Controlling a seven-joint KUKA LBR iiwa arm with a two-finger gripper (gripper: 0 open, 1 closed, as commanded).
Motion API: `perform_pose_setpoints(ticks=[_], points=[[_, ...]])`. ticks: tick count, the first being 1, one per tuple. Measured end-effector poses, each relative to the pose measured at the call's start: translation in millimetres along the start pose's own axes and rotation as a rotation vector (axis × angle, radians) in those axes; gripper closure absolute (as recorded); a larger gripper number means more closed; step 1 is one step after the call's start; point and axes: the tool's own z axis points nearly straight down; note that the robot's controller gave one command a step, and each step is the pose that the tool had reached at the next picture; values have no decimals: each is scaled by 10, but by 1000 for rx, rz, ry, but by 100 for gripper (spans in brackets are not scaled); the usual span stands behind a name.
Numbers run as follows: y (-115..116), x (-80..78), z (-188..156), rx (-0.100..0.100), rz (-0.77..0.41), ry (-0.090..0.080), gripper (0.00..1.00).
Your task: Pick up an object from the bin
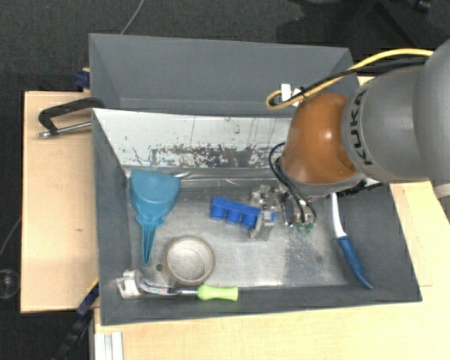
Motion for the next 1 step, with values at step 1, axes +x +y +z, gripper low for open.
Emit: perform_pose_setpoints(ticks=[1], points=[[-66, -133, -521, -1, 29, 4, 100]])
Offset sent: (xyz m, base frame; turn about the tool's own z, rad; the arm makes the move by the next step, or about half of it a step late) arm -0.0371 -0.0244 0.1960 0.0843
